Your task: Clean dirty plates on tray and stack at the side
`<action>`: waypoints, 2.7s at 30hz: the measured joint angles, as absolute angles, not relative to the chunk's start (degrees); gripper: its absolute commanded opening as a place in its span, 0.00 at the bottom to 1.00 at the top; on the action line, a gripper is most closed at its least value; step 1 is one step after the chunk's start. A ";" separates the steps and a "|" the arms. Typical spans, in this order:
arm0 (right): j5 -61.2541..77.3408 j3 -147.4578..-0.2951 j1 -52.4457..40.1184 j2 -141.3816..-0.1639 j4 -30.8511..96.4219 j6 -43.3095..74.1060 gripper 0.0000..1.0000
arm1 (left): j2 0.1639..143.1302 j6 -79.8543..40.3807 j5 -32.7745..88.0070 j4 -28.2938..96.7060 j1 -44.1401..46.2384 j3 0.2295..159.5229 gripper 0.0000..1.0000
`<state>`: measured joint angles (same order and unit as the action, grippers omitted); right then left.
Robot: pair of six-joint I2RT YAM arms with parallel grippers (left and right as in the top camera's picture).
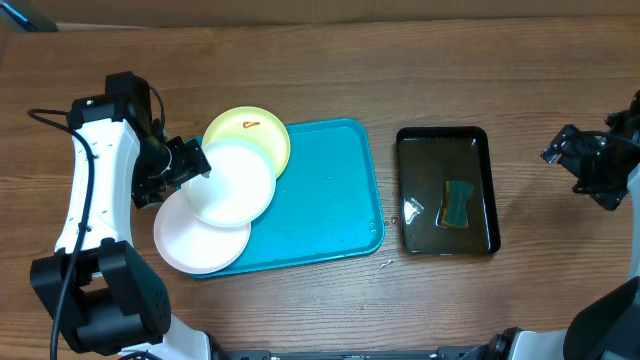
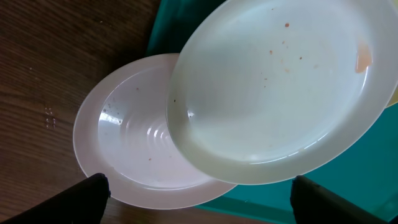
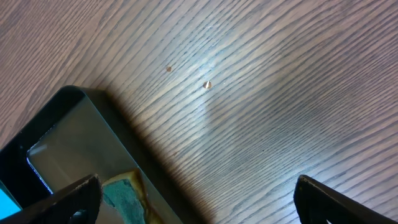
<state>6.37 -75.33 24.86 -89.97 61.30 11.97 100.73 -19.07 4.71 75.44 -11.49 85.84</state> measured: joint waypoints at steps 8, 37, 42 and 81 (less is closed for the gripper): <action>6.39 -75.33 24.86 -89.97 61.30 11.97 1.00 | 100.73 -19.07 4.73 75.46 -11.49 85.84 0.98; 6.39 -75.33 24.86 -89.97 61.32 11.97 1.00 | 100.73 -19.07 5.37 75.77 -11.49 85.84 0.97; 6.42 -75.33 24.86 -89.97 61.30 11.99 1.00 | 100.73 -19.07 5.37 75.77 -11.49 85.84 0.97; 6.42 -75.33 24.86 -89.97 61.30 11.97 1.00 | 100.73 -19.07 6.04 75.66 -10.83 85.84 0.96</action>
<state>6.42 -75.33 24.86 -89.97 61.30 11.97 100.73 -19.07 6.04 75.66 -10.83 85.84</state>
